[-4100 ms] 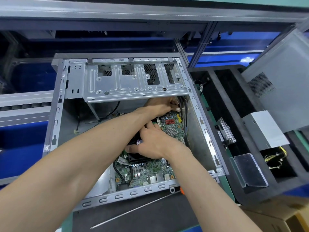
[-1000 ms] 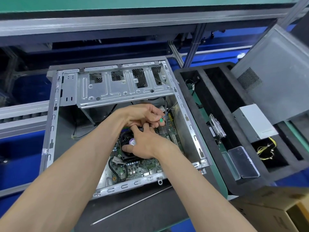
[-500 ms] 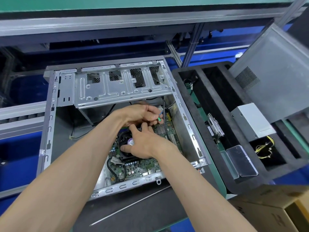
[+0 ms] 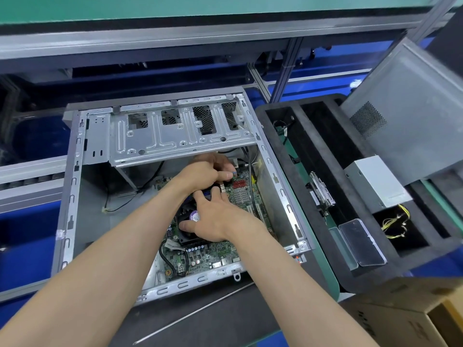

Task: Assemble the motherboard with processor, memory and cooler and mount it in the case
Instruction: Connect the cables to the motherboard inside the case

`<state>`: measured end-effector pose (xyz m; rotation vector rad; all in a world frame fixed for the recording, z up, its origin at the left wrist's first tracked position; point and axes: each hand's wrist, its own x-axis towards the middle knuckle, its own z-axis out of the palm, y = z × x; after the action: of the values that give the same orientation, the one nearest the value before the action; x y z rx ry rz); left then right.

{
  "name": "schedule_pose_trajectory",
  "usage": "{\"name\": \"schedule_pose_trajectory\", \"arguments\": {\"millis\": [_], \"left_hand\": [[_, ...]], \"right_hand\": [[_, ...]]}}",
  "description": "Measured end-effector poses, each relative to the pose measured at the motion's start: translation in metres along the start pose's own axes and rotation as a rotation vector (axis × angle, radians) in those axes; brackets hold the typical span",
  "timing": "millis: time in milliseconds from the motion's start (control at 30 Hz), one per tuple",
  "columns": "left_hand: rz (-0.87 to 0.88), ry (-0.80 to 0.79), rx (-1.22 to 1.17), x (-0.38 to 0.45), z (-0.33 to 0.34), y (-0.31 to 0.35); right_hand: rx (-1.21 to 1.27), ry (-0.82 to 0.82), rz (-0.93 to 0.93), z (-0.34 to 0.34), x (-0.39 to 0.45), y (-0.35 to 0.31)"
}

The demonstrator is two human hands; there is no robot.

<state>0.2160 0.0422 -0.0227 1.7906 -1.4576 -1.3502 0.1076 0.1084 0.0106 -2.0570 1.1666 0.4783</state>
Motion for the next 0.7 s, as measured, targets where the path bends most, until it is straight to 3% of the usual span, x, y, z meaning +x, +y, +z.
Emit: {"name": "schedule_pose_trajectory", "arguments": {"millis": [367,467,700], "left_hand": [[0.038,-0.006,0.067,0.003,0.003,0.004],[0.033,-0.042,0.173,0.006,0.005,0.007],[0.214,-0.122,0.420,0.009,0.014,0.022]], "right_hand": [[-0.064,0.080,0.044,0.004,-0.002,-0.005],[-0.072,0.087,0.054,0.003,-0.004,-0.006],[-0.077,0.076,0.090,0.004,-0.005,-0.007]]}}
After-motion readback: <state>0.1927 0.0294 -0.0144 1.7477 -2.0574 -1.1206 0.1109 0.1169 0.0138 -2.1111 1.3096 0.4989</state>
